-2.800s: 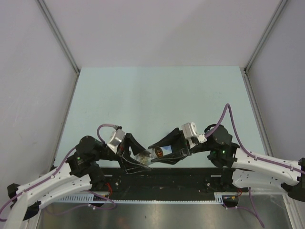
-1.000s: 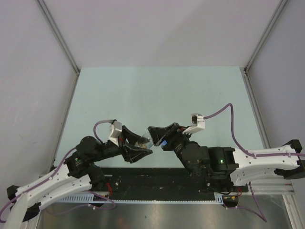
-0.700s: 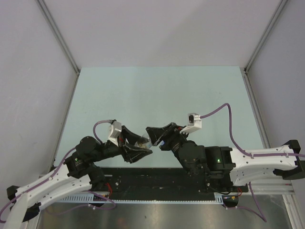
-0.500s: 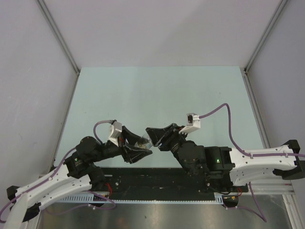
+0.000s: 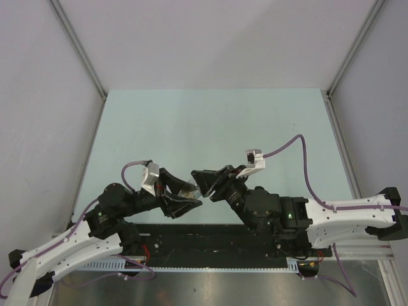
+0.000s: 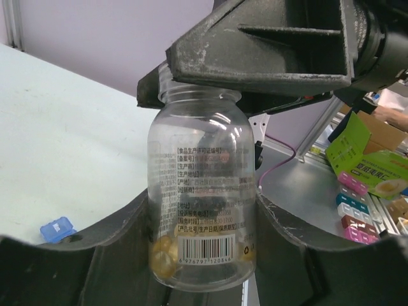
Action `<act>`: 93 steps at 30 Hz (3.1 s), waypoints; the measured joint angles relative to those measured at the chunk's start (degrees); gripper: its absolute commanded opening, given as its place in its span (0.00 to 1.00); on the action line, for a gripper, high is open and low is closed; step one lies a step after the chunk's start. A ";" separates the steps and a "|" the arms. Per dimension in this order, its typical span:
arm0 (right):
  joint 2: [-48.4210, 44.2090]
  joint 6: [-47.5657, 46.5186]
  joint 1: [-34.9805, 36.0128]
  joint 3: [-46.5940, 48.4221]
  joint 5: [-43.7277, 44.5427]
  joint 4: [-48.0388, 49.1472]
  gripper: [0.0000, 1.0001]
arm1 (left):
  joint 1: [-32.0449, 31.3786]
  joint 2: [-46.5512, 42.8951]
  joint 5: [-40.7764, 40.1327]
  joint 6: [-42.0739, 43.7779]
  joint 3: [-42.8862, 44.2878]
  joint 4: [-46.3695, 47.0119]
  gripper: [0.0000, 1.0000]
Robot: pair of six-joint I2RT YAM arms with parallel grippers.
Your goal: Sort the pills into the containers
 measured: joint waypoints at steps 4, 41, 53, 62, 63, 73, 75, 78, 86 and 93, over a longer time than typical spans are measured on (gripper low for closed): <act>-2.49 -10.01 -0.87 -6.56 -6.25 13.66 0.00 | 0.07 -0.33 1.25 -0.39 0.02 0.63 0.00; -2.03 -34.67 -28.48 -23.02 -101.26 60.94 0.19 | -0.07 0.15 17.68 -1.55 0.57 3.58 0.00; -1.46 -32.98 -28.74 -23.67 -103.16 63.30 0.62 | -0.04 0.59 18.10 -2.05 0.57 4.35 0.00; -1.46 -32.63 -28.70 -23.91 -102.25 62.38 0.73 | -0.04 1.36 17.57 -2.38 0.59 5.55 0.00; -1.46 -32.61 -28.70 -23.93 -101.98 62.18 0.74 | -0.04 1.44 17.53 -2.40 0.59 5.62 0.00; -1.79 -33.16 -28.94 -23.93 -95.84 61.68 0.78 | 0.00 1.64 17.07 -2.43 0.59 5.73 0.00; -2.12 -33.14 -29.38 -23.93 -94.31 62.01 0.78 | 0.00 1.64 17.07 -2.43 0.59 5.73 0.00; -2.60 -32.13 -30.27 -23.93 -92.70 63.25 0.78 | 0.00 1.64 16.79 -2.43 0.59 5.73 0.00; -4.98 -27.32 -31.30 -22.93 -90.49 66.69 0.78 | 0.00 1.73 16.70 -2.45 0.59 5.75 0.00; -9.88 -23.37 -31.34 -22.29 -85.64 65.85 0.75 | 0.00 1.66 16.63 -2.45 0.59 5.77 0.00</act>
